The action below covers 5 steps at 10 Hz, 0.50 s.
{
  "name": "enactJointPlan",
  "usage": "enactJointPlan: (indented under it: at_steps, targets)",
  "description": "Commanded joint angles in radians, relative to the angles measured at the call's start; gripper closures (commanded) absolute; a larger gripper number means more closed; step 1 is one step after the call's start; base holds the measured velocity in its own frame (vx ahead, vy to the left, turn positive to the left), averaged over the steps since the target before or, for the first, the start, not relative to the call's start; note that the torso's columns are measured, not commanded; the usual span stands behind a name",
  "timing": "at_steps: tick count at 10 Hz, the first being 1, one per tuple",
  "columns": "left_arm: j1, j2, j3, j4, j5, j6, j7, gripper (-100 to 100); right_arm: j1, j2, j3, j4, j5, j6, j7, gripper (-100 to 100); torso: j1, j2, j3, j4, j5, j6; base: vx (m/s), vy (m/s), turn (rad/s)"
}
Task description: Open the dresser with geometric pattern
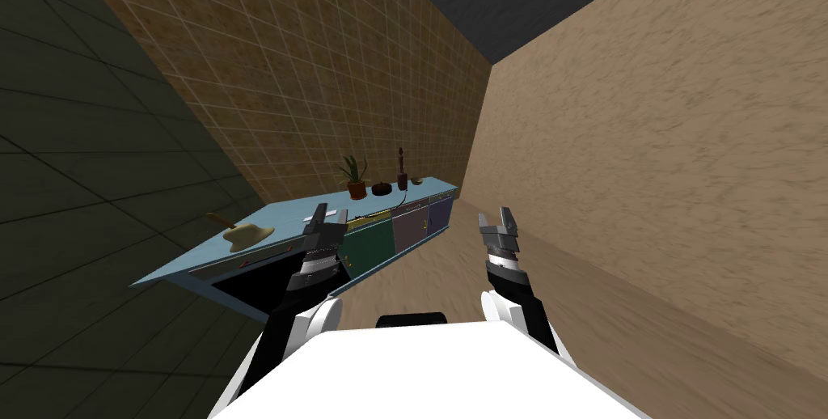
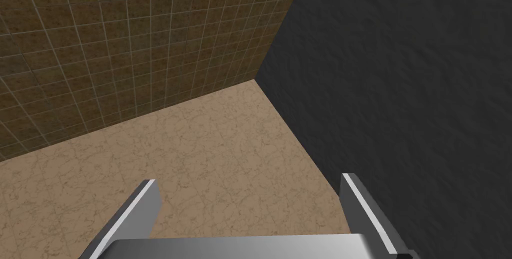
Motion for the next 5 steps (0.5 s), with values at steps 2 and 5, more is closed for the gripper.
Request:
enactJointPlan:
  at_steps: [2, 5]
  targets:
    - [0.000, 0.000, 0.000, 0.000, 0.000, 0.000, 0.000, 0, 0.000, 0.000, 0.000, 0.000, 0.000, 0.000, 0.000, 0, 0.000, 0.104, -0.209, 0.105, 0.000, 0.000, 0.000, 0.000, 0.000]
    - [0.000, 0.000, 0.000, 0.000, 0.000, 0.000, 0.000, 0, 0.000, 0.000, 0.000, 0.000, 0.000, 0.000, 0.000, 0, 0.000, 0.322, -0.644, 0.322, 0.000, 0.000, 0.000, 0.000, 0.000]
